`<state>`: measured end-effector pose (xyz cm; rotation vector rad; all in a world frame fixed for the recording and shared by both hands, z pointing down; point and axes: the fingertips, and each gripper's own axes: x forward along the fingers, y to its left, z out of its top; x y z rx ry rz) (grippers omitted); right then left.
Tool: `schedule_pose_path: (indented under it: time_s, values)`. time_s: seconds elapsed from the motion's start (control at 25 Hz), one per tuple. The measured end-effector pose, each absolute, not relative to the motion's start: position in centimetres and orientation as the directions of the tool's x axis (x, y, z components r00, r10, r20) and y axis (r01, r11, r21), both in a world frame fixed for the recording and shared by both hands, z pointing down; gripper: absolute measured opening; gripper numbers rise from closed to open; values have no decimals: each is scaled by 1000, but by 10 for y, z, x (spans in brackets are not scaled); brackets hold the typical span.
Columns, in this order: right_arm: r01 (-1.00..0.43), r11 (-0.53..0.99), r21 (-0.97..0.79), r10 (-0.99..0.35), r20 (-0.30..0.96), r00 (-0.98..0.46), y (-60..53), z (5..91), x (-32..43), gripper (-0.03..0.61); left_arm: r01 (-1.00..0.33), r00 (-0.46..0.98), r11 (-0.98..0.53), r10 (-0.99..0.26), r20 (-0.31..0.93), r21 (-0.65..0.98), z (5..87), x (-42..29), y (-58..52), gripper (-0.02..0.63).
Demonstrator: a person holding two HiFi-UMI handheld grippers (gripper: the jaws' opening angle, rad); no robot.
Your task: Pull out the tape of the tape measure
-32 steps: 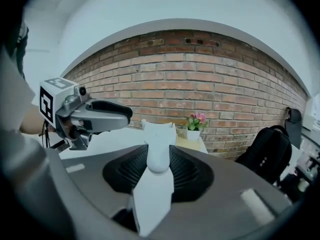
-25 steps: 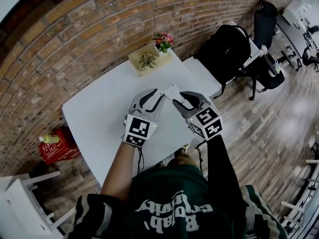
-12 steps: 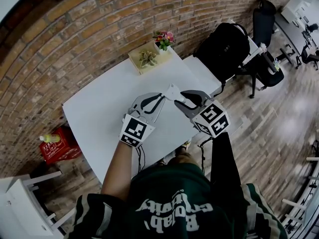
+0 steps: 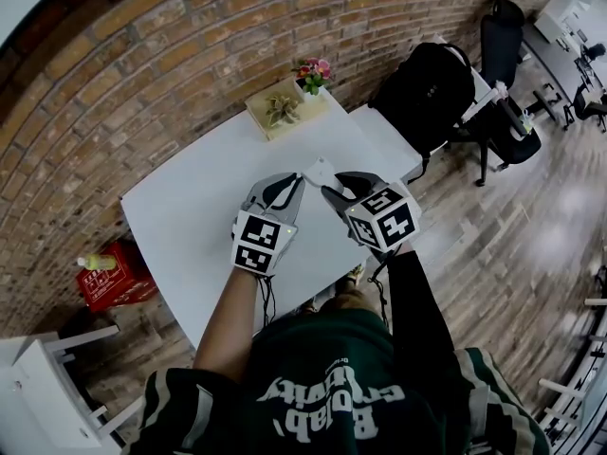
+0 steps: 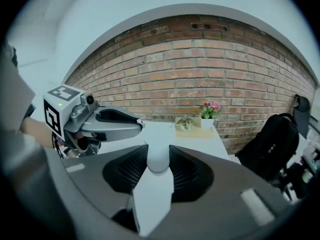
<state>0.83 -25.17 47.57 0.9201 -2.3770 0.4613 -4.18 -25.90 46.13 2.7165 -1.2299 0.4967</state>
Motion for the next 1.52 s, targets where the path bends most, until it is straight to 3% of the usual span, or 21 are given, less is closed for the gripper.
schedule_pose_path:
  time_s: [0.2,0.68,0.84,1.04,1.32,1.52]
  values:
    - [-739,653,-163,-479,667,-571,-253,498,10,152,-782,587,-619,-691,421,73,484,-55,-261,38]
    - [-808,569,-152,-452,763,-461,-258,526,23,152,-862,473,-491,-690,548,126,521,-76,-268,38]
    - [-816,561,-138,-452,775,-442,-256,532,24,153,-872,454,-477,-696,557,114,527,-78,-269,38]
    - [-824,541,-169,-462,759,-459,-259,533,28,153,-852,481,-521,-736,476,56,517,-71,-270,38]
    - [-819,532,-217,-409,781,-472,-249,556,31,153,-858,508,-448,-667,545,251,550,-73,-263,40]
    - [-828,524,-202,-406,795,-451,-247,570,37,153,-877,476,-397,-648,595,270,572,-76,-260,40]
